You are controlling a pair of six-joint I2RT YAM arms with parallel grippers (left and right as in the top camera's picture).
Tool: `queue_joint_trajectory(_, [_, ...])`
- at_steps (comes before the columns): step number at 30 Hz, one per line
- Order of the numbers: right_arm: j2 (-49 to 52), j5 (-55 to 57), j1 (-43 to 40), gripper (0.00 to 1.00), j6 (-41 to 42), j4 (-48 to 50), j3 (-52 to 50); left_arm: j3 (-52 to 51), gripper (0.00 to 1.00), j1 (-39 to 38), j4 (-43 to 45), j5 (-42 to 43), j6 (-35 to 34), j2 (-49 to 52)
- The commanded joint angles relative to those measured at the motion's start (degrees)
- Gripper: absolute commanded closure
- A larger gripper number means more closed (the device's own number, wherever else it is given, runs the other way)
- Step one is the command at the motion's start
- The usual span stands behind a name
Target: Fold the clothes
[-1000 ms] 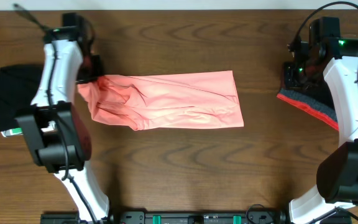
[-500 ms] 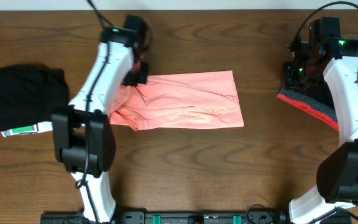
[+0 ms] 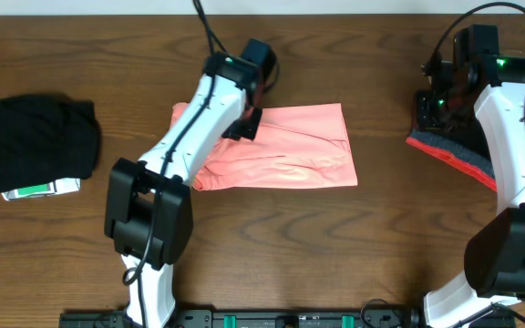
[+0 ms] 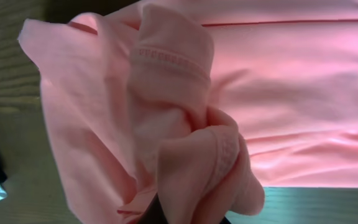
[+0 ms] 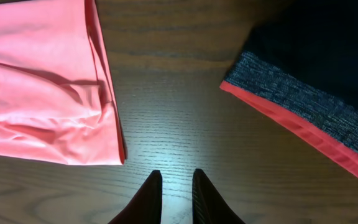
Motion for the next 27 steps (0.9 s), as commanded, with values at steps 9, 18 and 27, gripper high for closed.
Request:
queue_joint_trajectory(9, [-1.01, -0.31, -0.39, 0.84, 0.33, -0.31, 0.7, 0.04, 0.88, -1.95, 0.33, 0.17, -1.84, -1.42])
queue_joint_trajectory(18, [-1.01, -0.33, -0.39, 0.84, 0.33, -0.33, 0.7, 0.04, 0.69, -2.03, 2.05, 3.85, -1.81, -1.42])
queue_joint_trajectory(27, [-1.01, -0.33, -0.39, 0.84, 0.33, -0.35, 0.7, 0.04, 0.59, -3.23, 4.72, 4.15, -1.81, -1.4])
